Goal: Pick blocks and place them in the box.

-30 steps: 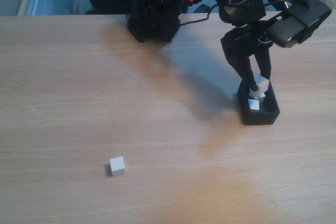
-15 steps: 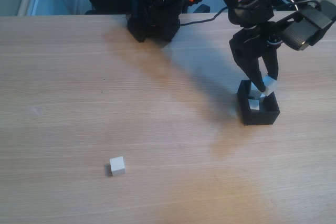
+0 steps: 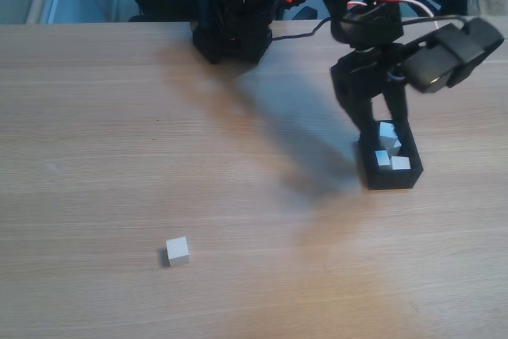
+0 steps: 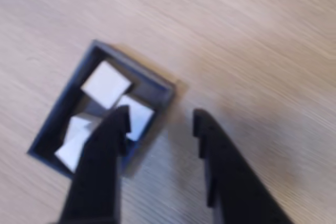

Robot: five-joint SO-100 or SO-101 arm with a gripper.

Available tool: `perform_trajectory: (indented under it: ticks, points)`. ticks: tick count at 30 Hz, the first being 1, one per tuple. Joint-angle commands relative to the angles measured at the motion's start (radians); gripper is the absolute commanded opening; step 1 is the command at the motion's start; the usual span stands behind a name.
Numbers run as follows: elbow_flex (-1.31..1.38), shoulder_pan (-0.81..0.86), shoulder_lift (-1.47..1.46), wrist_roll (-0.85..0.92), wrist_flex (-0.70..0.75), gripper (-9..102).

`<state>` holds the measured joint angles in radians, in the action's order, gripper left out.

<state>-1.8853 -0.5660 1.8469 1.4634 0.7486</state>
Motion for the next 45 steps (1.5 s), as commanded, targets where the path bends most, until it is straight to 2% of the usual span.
perform_trajectory:
  ticks: [1, 10, 18, 25, 37, 45]
  points:
    - [0.008, 0.084, 0.052, -0.009, 0.017, 13]
    - [-0.087, 0.407, 0.115, 0.069, 0.13, 23]
    - [-0.123, 0.609, 0.103, 0.169, 0.072, 27]
    - [-0.048, 0.703, -0.02, 0.235, -0.02, 28]
    - [0.152, 0.839, -0.232, 0.325, 0.005, 29]
    - [0.314, 0.85, -0.388, 0.348, 0.032, 29]
